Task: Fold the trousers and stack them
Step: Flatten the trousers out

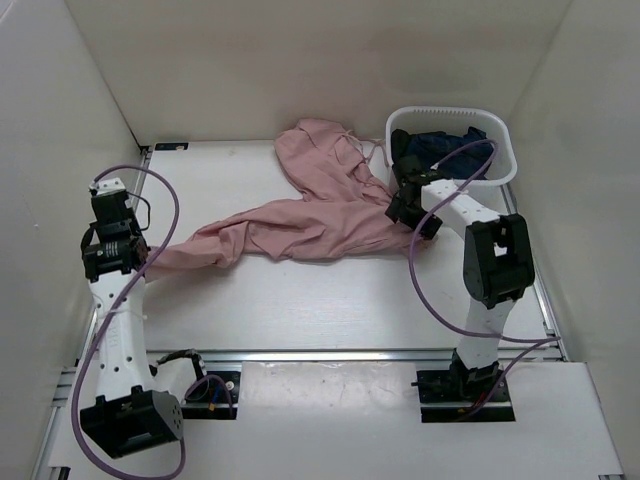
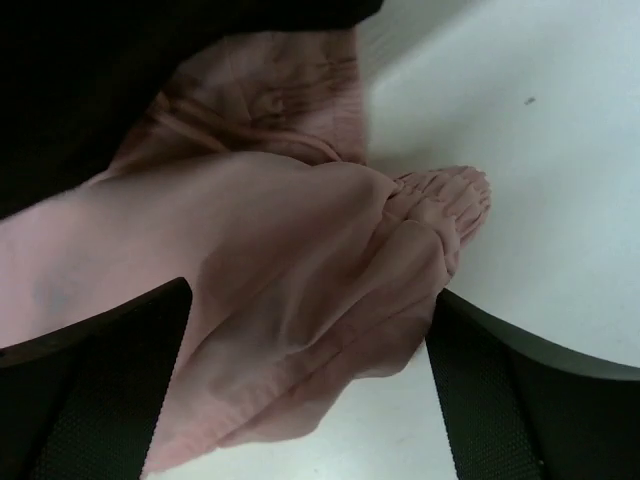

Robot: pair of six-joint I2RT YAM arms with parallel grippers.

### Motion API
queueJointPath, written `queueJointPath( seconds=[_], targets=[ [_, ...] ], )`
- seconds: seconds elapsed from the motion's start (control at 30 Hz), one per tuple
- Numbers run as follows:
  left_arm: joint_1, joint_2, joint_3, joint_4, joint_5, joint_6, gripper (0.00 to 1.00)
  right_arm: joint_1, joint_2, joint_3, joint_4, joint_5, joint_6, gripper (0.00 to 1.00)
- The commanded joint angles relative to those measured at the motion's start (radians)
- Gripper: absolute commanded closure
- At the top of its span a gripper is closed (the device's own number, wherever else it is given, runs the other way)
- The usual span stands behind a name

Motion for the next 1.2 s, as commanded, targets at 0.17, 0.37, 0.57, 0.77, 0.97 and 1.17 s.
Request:
queueJointPath(
  seconds=[0.17, 0.37, 0.57, 0.77, 0.97, 1.17],
  targets=[
    [0.003, -0.042, -0.015, 0.140, -0.175, 0.000, 0.86, 0.004, -0.017, -0.071, -0.023, 0.103, 0.094, 1.00],
    [0.190, 0.059, 0.069, 0.252, -0.068, 0.000, 0.86, -0.030, -0.294, -0.111, -0.143, 0.265, 0.042, 1.00],
    [0.361, 0.176, 0.148, 0.250, 0.101, 0.000, 0.86, -0.234, -0.618, -0.180, -0.159, 0.183, -0.145, 1.00],
    [0.361, 0.134, 0.027, 0.194, 0.139, 0.000, 0.86, -0.234, -0.664, -0.230, -0.300, 0.161, -0.161, 1.00],
    [0.361, 0.059, -0.202, 0.109, 0.158, 0.000, 0.86, -0.262, -0.706, -0.455, -0.250, 0.022, -0.073, 1.00],
    [0.361, 0.230, -0.112, 0.097, 0.221, 0.000, 0.86, -0.292, -0.616, -0.222, -0.227, 0.049, -0.133, 1.00]
  ],
)
